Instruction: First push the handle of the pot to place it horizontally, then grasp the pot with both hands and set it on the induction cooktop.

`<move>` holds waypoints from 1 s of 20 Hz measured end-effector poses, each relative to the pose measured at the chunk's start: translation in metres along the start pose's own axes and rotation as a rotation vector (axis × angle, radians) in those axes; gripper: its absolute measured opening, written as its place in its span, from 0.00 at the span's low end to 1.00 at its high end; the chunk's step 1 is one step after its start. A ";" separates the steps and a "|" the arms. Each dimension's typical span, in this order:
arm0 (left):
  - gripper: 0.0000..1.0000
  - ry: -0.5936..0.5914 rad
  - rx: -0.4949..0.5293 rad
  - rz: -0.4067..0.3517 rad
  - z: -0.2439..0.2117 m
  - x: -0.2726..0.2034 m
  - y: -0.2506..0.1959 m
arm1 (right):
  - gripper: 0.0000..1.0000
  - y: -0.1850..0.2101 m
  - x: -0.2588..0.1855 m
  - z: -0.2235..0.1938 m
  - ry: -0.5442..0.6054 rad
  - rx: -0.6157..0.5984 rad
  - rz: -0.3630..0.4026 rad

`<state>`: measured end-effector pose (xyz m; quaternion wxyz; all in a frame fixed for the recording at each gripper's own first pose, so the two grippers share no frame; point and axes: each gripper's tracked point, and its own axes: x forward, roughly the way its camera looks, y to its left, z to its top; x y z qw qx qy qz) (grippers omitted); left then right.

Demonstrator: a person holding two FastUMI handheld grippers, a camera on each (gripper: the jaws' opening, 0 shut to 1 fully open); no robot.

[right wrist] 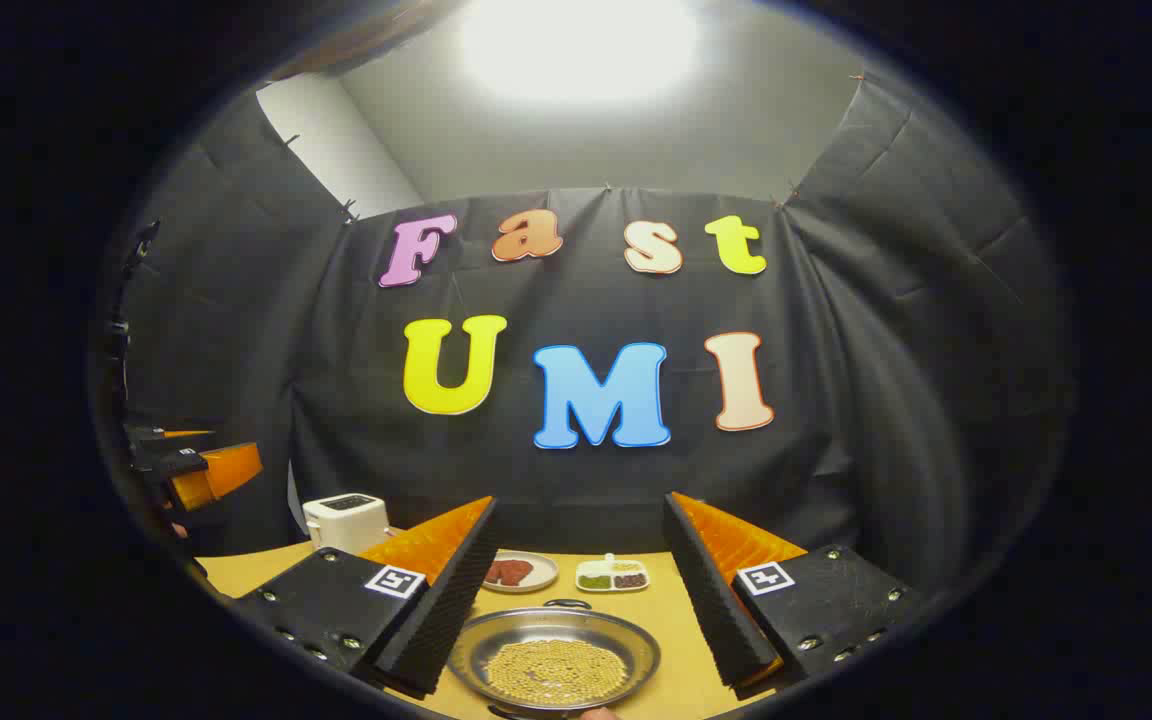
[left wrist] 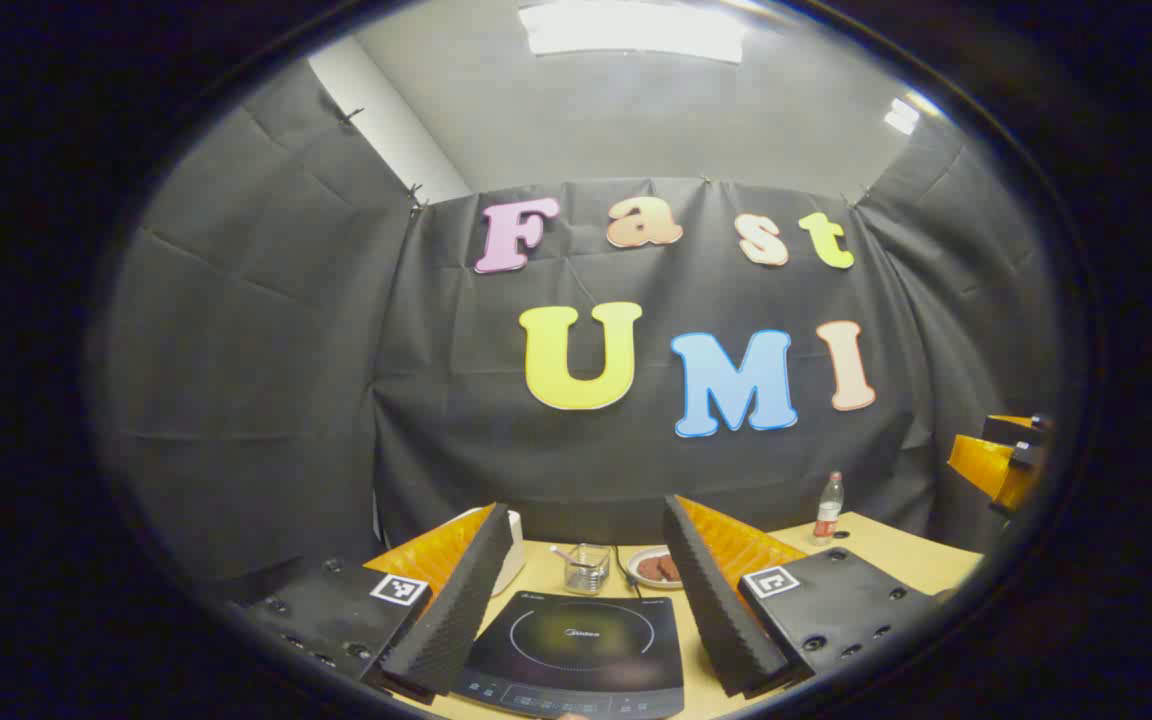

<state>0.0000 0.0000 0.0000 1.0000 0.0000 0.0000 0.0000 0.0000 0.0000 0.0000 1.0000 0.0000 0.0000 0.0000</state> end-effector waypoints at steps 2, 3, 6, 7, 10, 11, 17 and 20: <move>0.92 -0.012 0.003 0.018 0.005 -0.002 0.014 | 0.98 0.013 0.002 0.001 0.002 0.022 0.005; 0.96 -0.021 0.009 0.026 0.008 -0.003 0.019 | 0.98 0.017 0.004 0.003 0.003 0.028 0.005; 1.00 -0.026 0.018 0.042 0.010 -0.005 0.032 | 0.98 0.024 0.008 0.004 0.005 0.032 -0.005; 1.00 -0.019 0.016 0.049 0.009 -0.004 0.037 | 0.98 0.027 0.008 0.004 0.006 0.034 -0.004; 1.00 -0.009 0.001 0.066 0.005 -0.005 0.046 | 0.98 0.040 0.010 0.006 0.010 0.026 0.037; 1.00 0.002 -0.003 0.065 0.001 -0.004 0.046 | 0.98 0.042 0.010 0.009 0.007 0.019 0.042; 1.00 -0.024 0.010 0.053 0.012 -0.002 0.043 | 0.98 0.050 0.014 0.007 0.027 0.025 0.057; 1.00 -0.032 0.000 0.045 0.016 0.000 0.041 | 0.98 0.052 0.014 0.008 0.026 0.021 0.053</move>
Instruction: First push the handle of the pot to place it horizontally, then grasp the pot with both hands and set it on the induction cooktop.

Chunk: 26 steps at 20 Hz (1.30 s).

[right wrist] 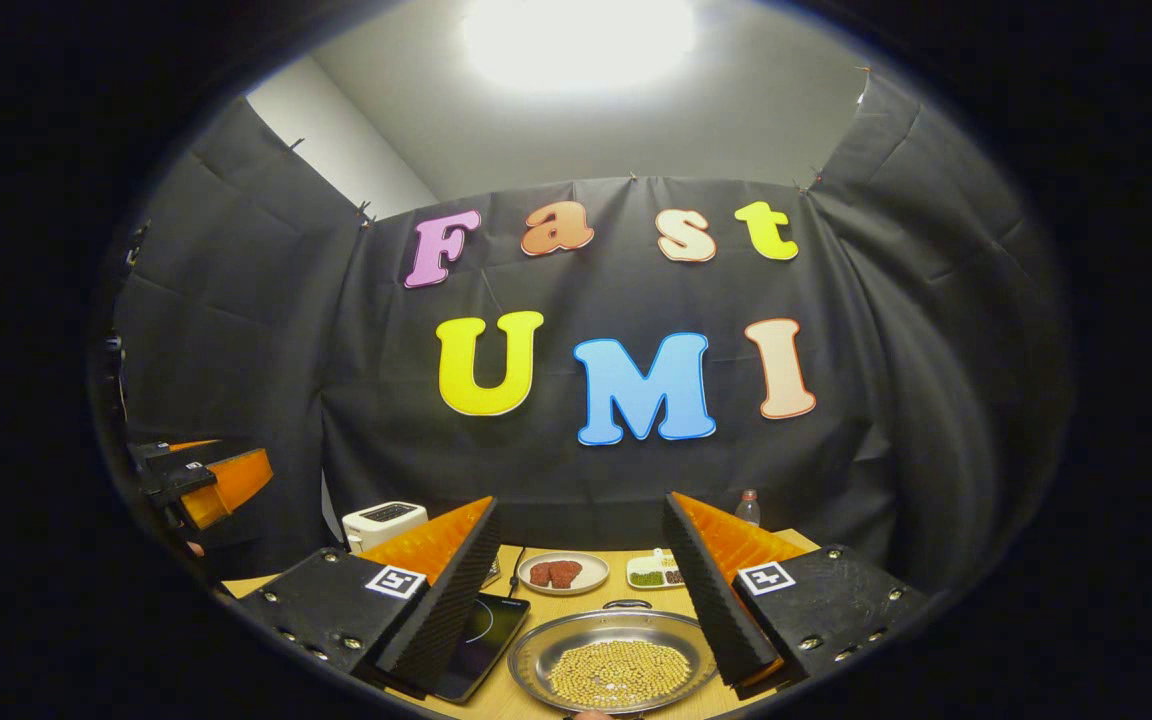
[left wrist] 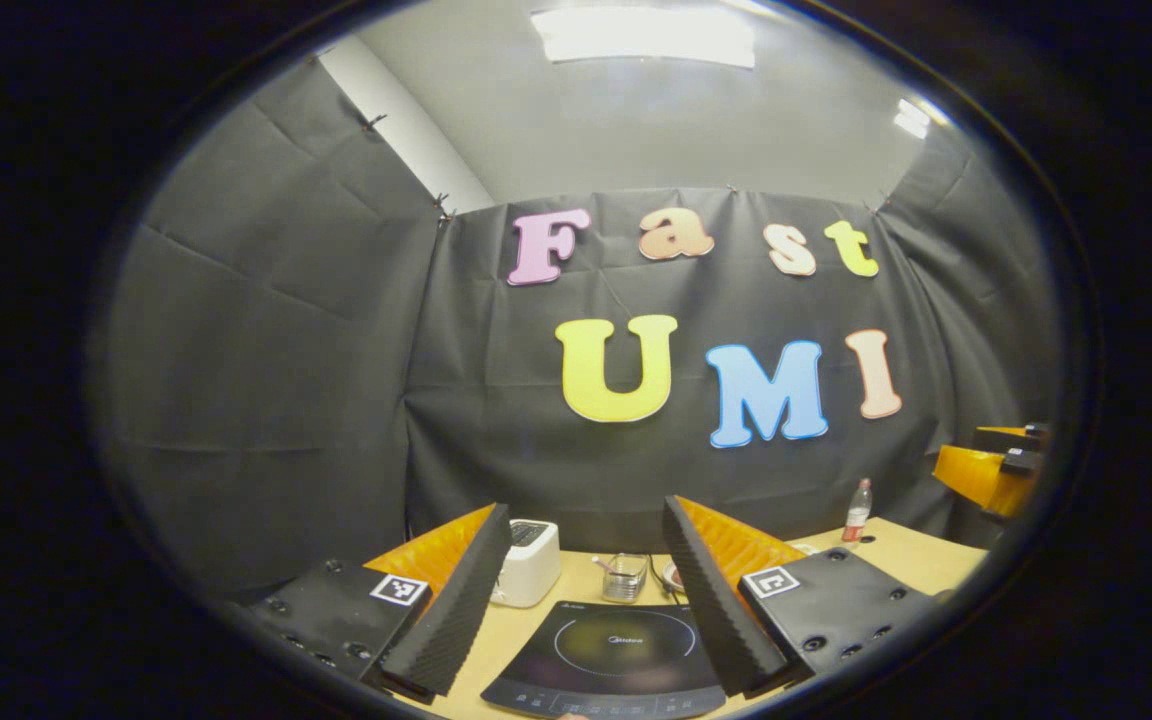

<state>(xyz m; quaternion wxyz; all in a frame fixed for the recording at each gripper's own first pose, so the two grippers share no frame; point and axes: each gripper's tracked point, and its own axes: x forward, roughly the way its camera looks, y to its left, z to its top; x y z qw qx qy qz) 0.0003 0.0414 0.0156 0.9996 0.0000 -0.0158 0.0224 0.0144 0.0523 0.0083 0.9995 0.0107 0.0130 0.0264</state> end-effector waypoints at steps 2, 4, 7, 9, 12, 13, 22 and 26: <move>1.00 -0.012 0.002 0.001 0.003 0.000 0.002 | 0.98 0.001 0.000 0.002 -0.004 -0.004 -0.002; 1.00 -0.027 0.007 -0.002 0.009 -0.001 0.002 | 0.98 0.003 -0.001 0.002 -0.007 -0.007 -0.001; 1.00 -0.026 0.002 -0.006 0.007 -0.002 0.003 | 0.98 0.007 -0.002 0.000 0.002 -0.021 0.007; 0.99 -0.024 -0.003 -0.008 0.005 -0.002 0.006 | 0.98 0.012 -0.003 0.001 0.003 -0.022 0.017; 0.99 -0.029 -0.004 -0.014 0.008 -0.003 0.009 | 0.98 0.019 -0.005 -0.002 0.013 -0.029 0.025; 1.00 -0.029 -0.002 -0.018 0.006 -0.002 0.010 | 0.98 0.023 -0.005 -0.005 0.020 -0.029 0.033; 1.00 -0.040 -0.032 -0.066 0.000 0.004 0.032 | 0.16 0.057 -0.006 -0.039 0.116 -0.069 0.032; 0.99 -0.035 -0.040 -0.103 -0.006 0.012 0.037 | 0.01 0.087 -0.011 -0.074 0.208 -0.096 0.105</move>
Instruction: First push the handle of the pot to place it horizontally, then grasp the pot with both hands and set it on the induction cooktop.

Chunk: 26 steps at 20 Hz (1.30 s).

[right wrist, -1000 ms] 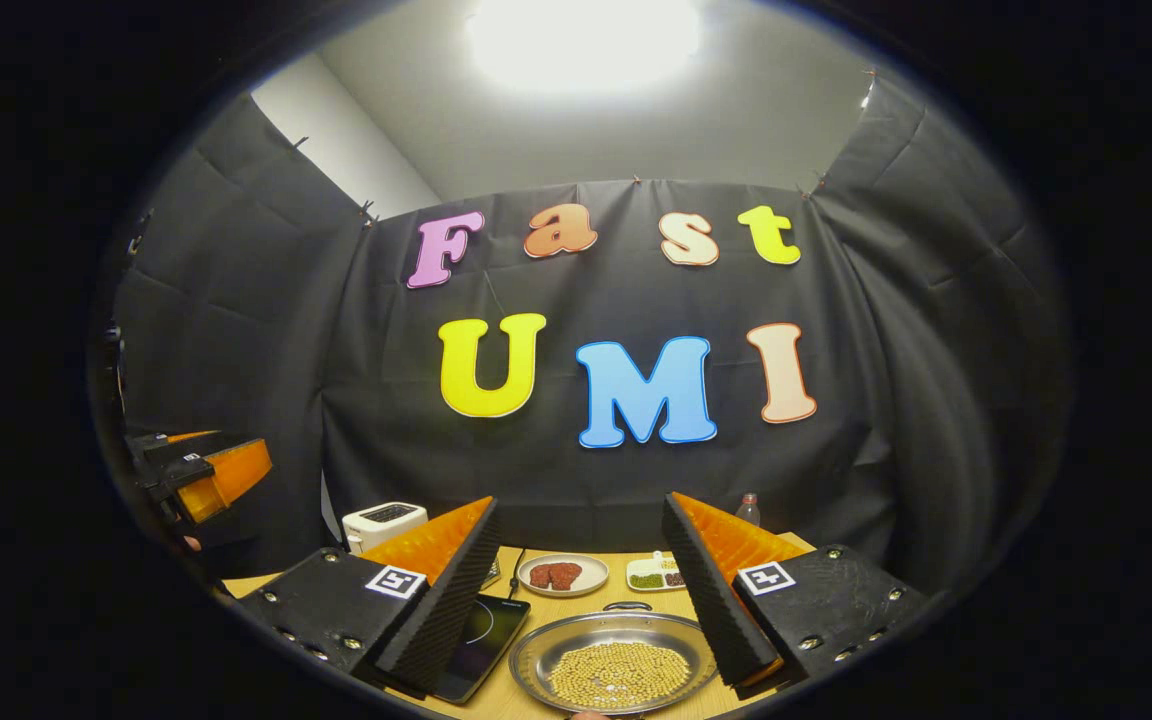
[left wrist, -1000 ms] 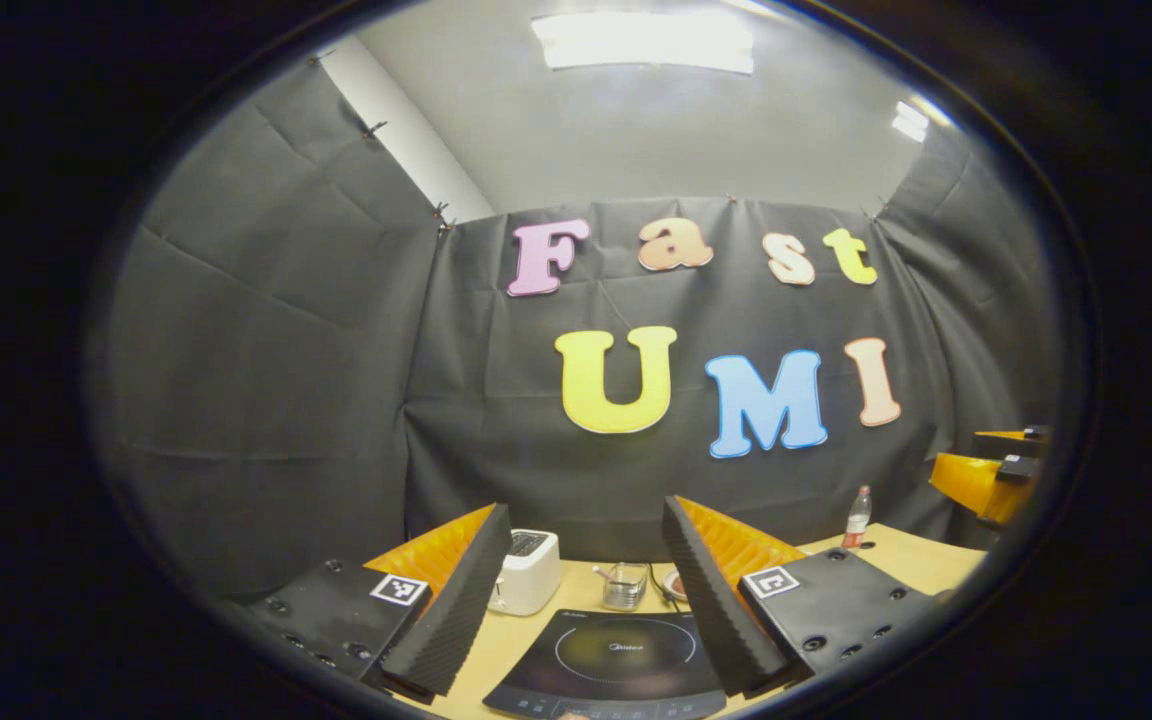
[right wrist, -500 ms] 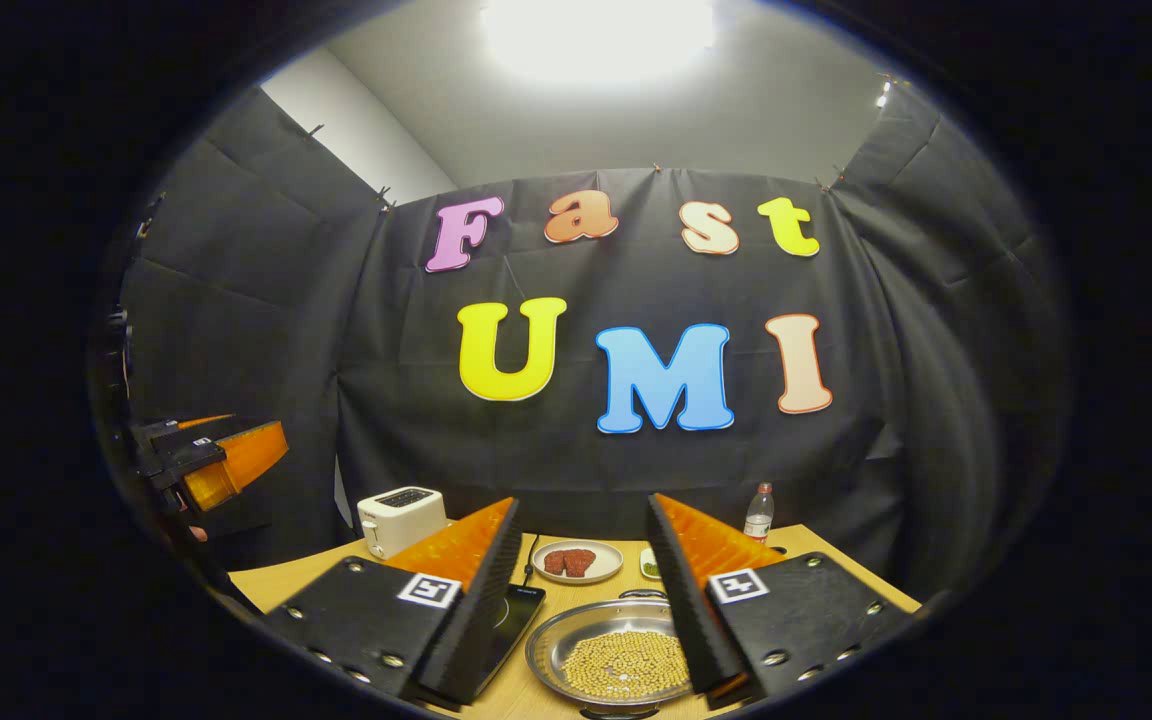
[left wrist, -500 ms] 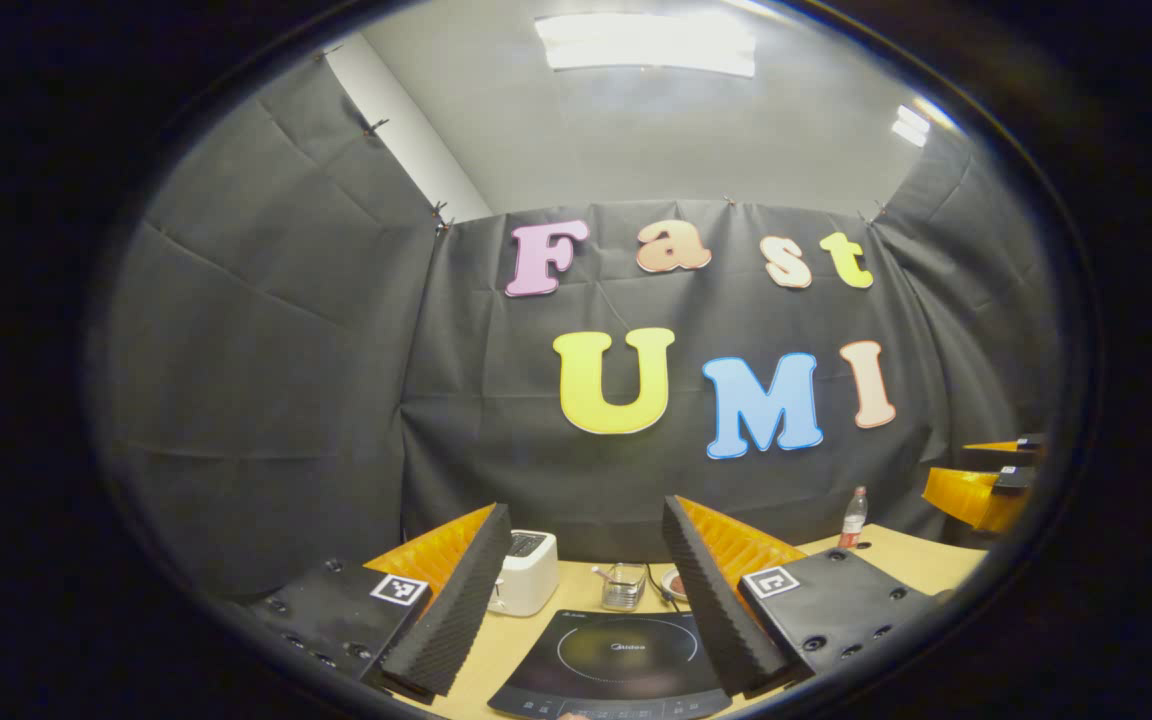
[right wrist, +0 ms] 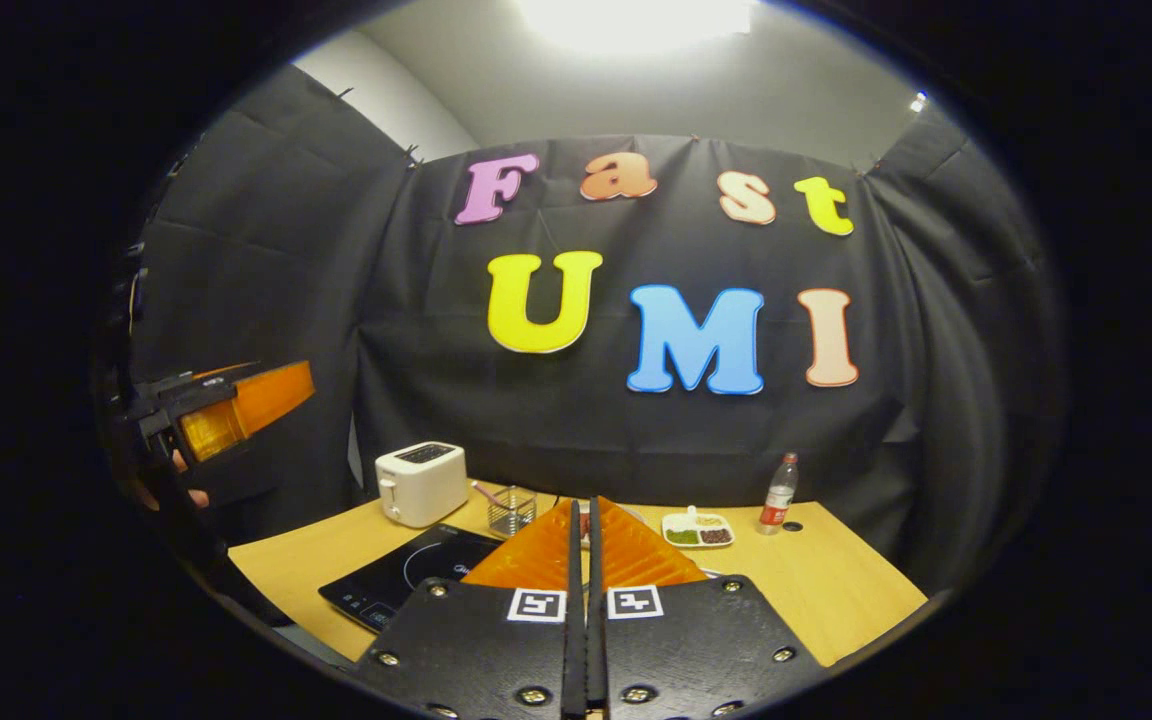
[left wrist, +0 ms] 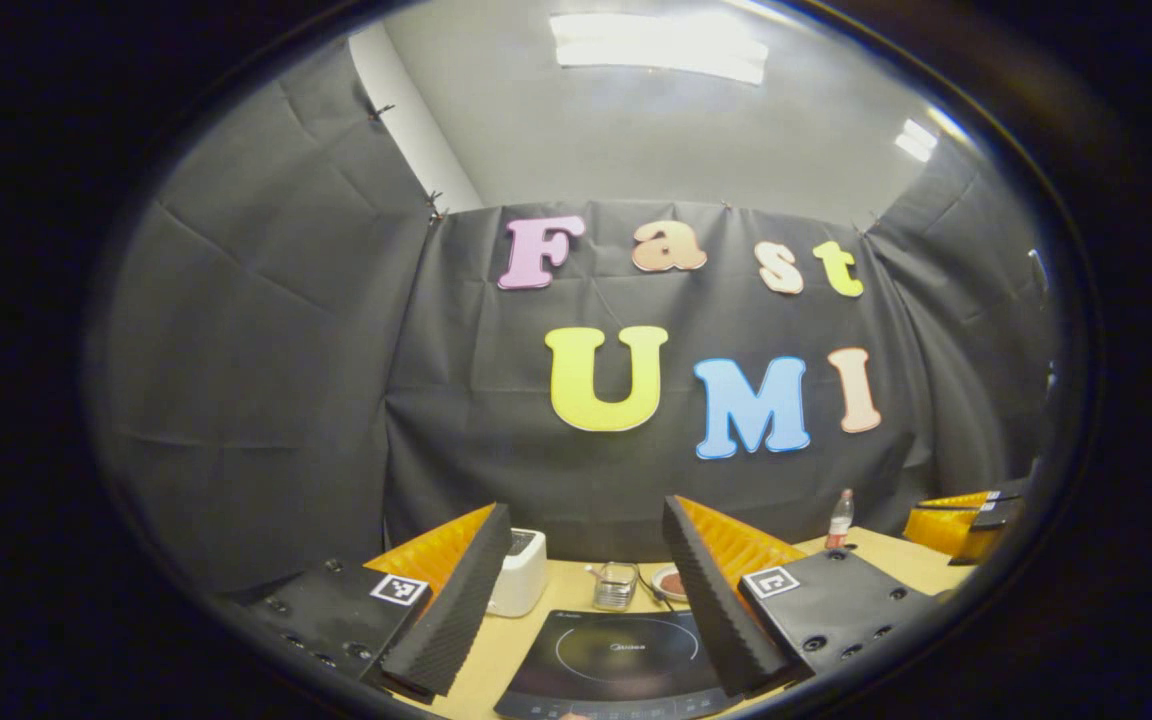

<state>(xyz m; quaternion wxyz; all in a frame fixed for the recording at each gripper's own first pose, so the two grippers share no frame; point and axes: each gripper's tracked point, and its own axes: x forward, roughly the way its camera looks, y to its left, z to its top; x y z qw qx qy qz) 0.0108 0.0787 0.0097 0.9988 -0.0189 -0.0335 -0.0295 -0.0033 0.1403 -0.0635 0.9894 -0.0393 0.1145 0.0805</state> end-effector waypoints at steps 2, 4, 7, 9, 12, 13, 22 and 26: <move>1.00 0.005 0.010 -0.004 -0.003 0.001 0.003 | 0.01 0.007 0.002 -0.024 0.072 0.008 0.041; 0.99 0.007 0.009 0.006 -0.007 0.005 0.006 | 0.01 0.014 0.005 -0.050 0.157 0.028 0.096; 0.99 0.021 0.008 0.033 -0.015 0.007 0.006 | 0.01 0.012 0.006 -0.085 0.274 0.045 0.148; 0.99 0.023 0.021 0.065 -0.017 0.010 0.005 | 0.01 0.010 0.009 -0.107 0.340 0.061 0.185; 0.99 0.047 0.019 0.107 -0.023 0.007 -0.003 | 0.01 0.008 0.008 -0.143 0.461 0.105 0.238; 0.99 0.057 0.018 0.115 -0.025 0.008 -0.006 | 0.01 0.007 0.008 -0.151 0.497 0.115 0.253; 1.00 0.096 0.067 0.174 -0.033 0.004 -0.018 | 0.01 -0.001 0.005 -0.225 0.729 0.103 0.347; 0.98 0.106 0.073 0.179 -0.037 0.004 -0.021 | 0.01 -0.006 0.004 -0.245 0.789 0.082 0.353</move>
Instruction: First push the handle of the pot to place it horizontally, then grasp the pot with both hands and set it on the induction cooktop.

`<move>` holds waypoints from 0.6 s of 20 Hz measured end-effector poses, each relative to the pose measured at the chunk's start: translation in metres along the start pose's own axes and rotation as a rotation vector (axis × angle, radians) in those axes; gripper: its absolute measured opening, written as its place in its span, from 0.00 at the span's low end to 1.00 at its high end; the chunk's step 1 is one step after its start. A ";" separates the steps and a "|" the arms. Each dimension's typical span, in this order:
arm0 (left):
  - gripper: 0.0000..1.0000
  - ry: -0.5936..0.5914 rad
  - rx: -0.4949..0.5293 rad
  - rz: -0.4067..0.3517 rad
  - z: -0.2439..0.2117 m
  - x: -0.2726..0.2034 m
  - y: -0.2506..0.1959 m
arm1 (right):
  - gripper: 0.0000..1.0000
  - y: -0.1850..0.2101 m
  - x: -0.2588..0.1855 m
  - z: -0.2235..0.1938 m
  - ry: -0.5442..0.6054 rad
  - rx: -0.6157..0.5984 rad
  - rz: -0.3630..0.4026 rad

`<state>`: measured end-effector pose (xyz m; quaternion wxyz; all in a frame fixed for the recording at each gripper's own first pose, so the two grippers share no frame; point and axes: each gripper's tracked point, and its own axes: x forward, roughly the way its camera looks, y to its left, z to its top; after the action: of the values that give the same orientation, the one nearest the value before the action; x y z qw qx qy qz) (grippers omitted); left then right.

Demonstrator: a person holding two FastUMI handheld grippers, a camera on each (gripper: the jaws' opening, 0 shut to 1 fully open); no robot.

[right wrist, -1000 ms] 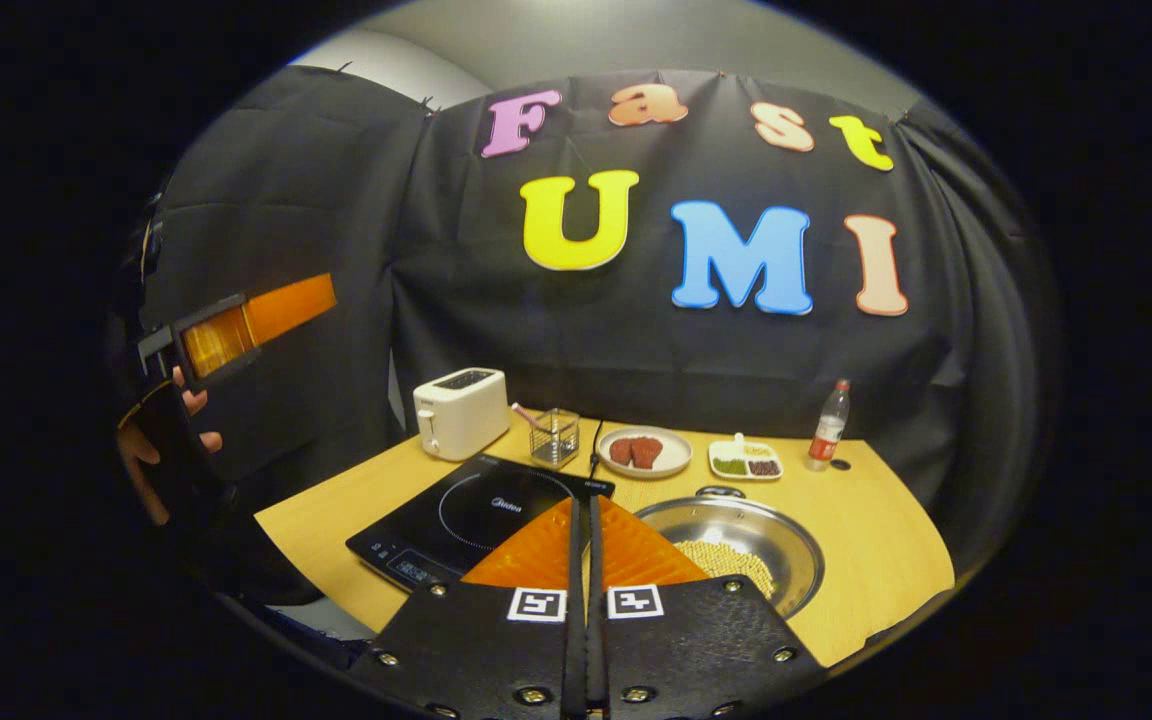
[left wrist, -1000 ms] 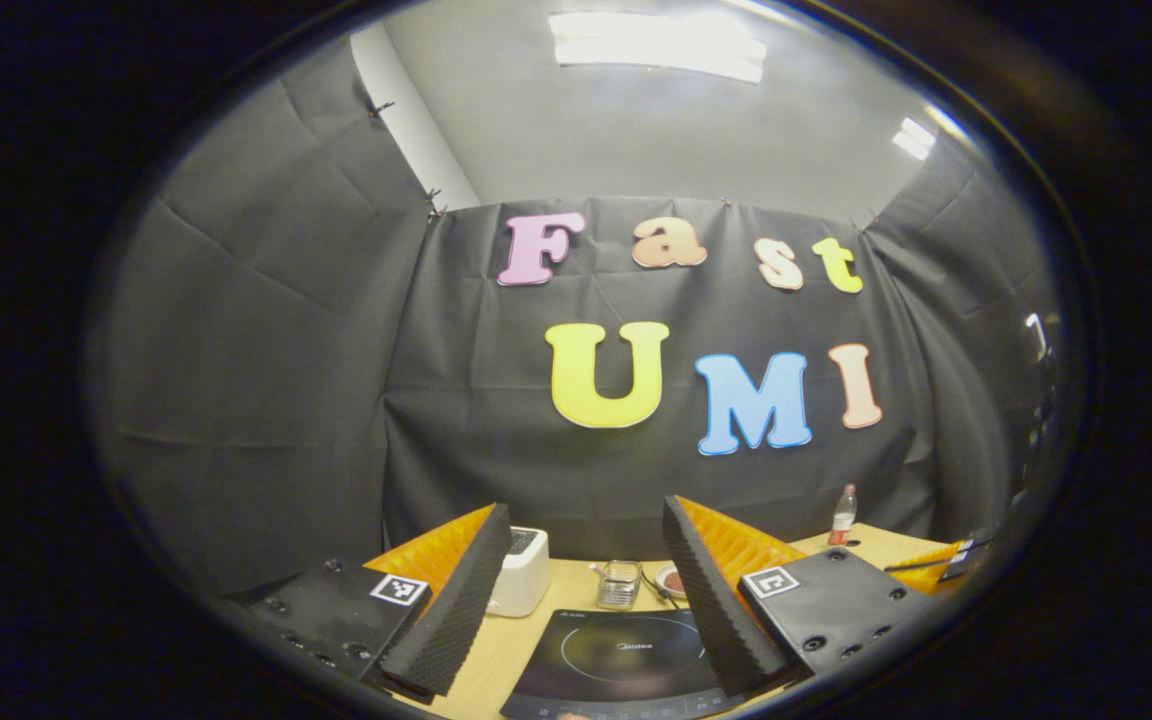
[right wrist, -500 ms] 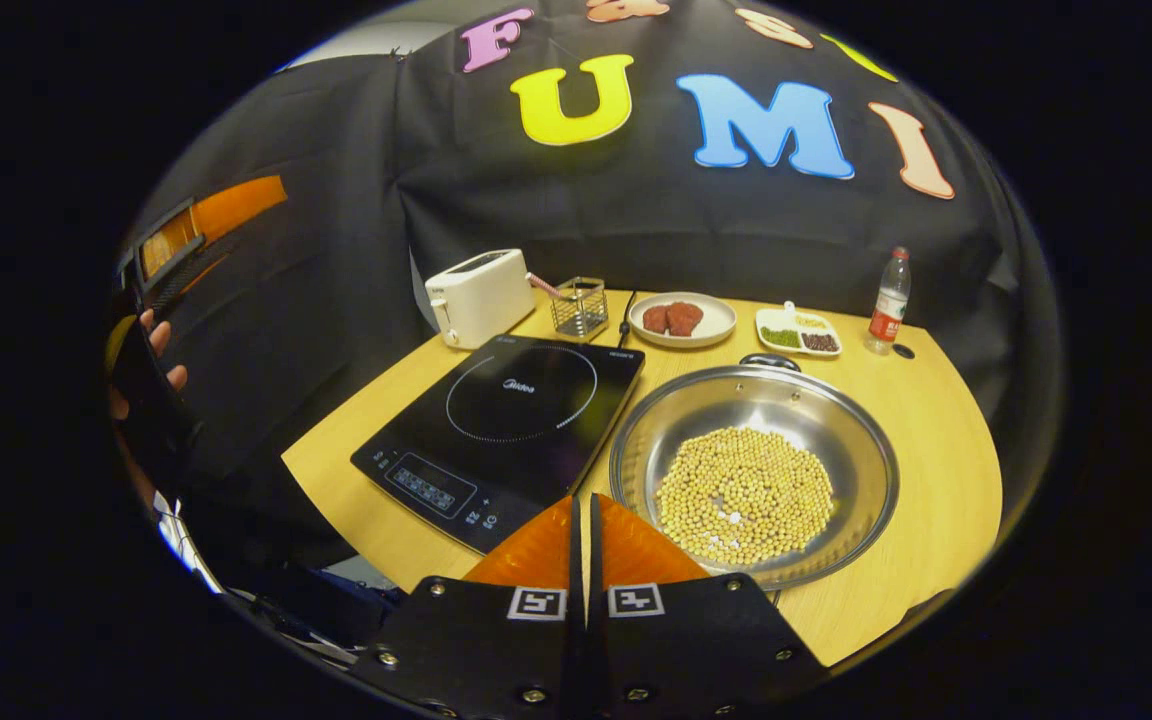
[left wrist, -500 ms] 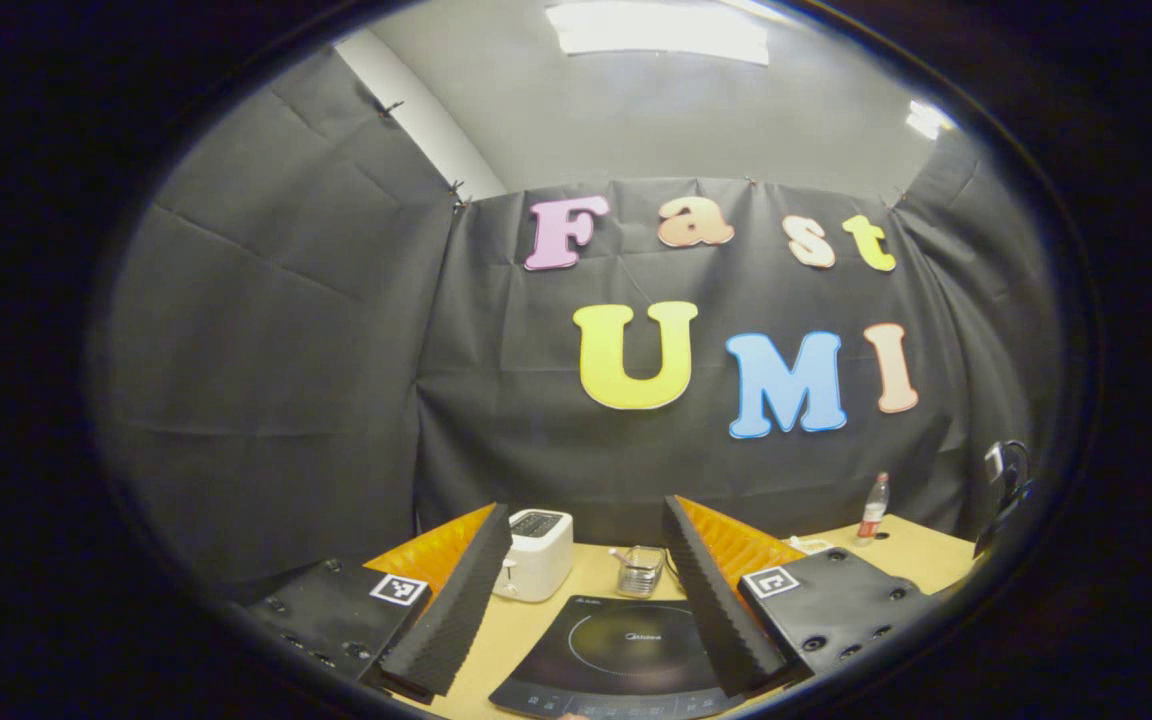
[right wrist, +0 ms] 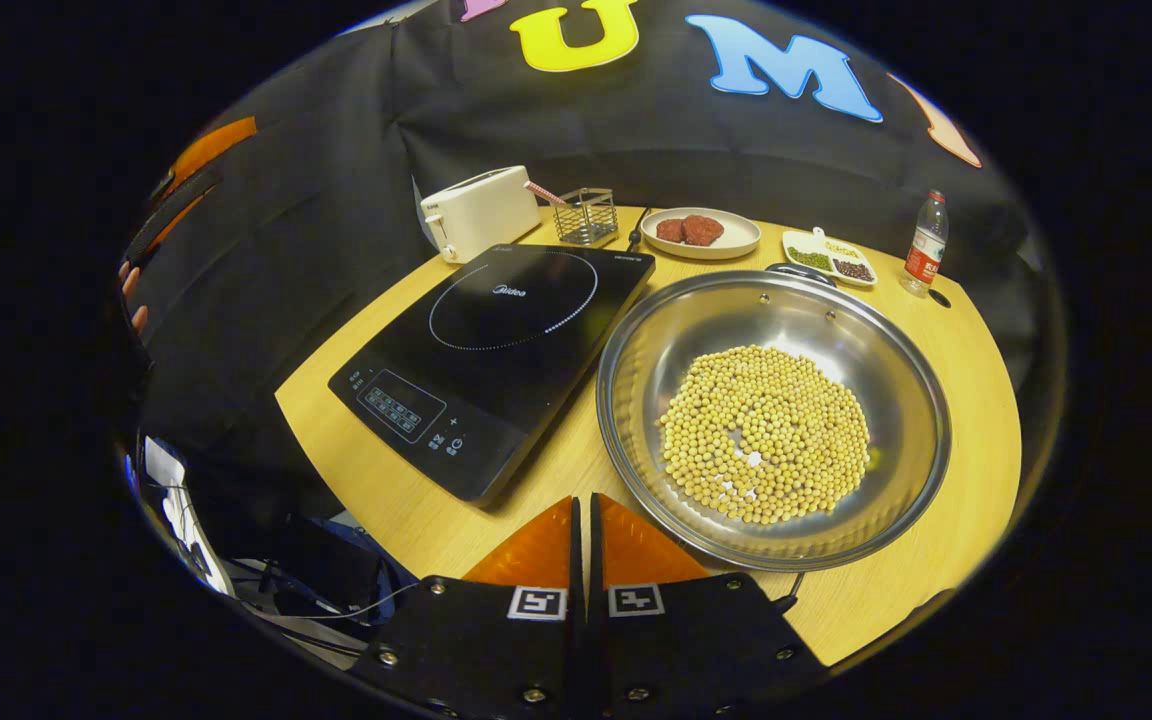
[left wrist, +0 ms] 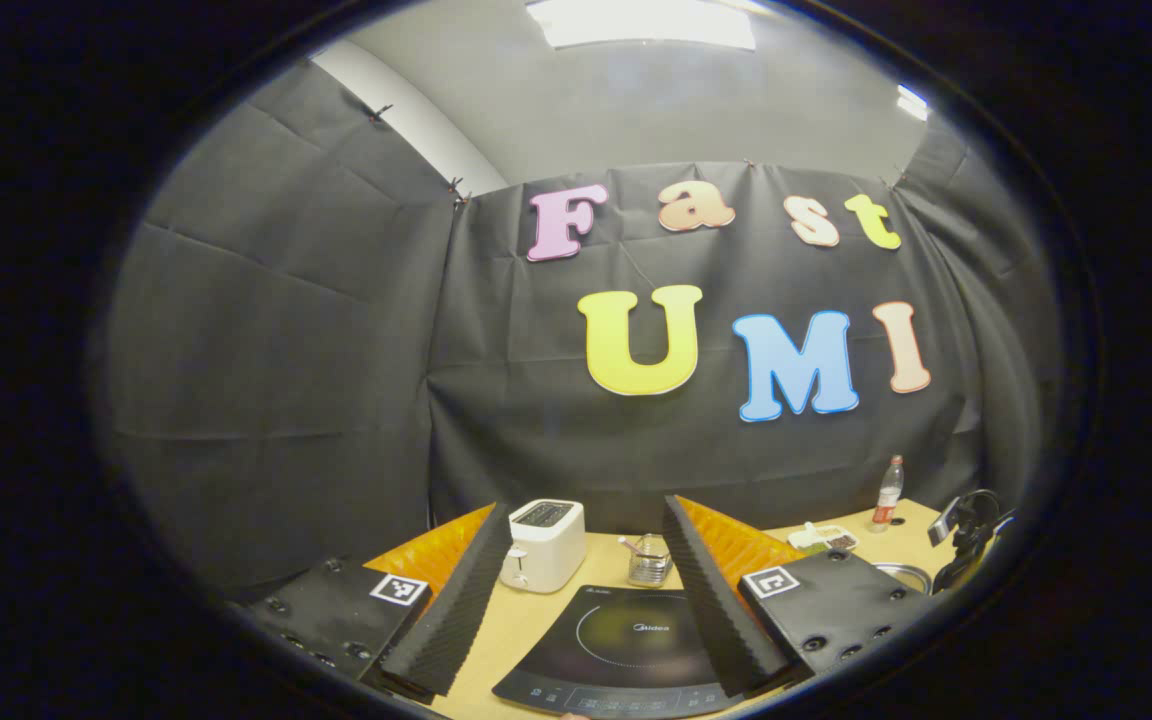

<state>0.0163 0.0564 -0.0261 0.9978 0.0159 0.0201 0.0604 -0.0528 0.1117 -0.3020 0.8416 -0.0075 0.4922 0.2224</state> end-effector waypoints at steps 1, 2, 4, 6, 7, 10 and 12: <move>0.99 0.001 0.004 0.001 0.000 0.001 -0.002 | 0.01 -0.001 0.002 -0.003 0.015 0.005 0.001; 0.98 0.004 0.006 0.000 -0.001 0.002 -0.003 | 0.01 -0.004 0.004 -0.008 0.031 0.009 -0.002; 1.00 0.007 0.009 -0.009 -0.002 0.006 -0.008 | 0.01 -0.004 0.002 -0.016 0.052 0.027 0.005; 0.99 0.002 0.004 -0.012 -0.001 0.006 -0.012 | 0.01 -0.007 0.001 -0.018 0.056 0.040 0.000; 0.99 0.002 -0.005 -0.016 -0.002 0.005 -0.015 | 0.01 -0.010 0.000 -0.020 0.058 0.041 -0.009; 1.00 0.012 -0.018 -0.039 -0.008 0.003 -0.027 | 0.01 -0.021 -0.008 -0.025 0.063 0.056 -0.033; 0.99 0.015 -0.016 -0.054 -0.009 0.003 -0.034 | 0.01 -0.029 -0.012 -0.029 0.070 0.074 -0.051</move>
<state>0.0230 0.0233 -0.0367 0.9990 0.0067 0.0277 0.0340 -0.0704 0.0741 -0.3125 0.8290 0.0032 0.5287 0.1823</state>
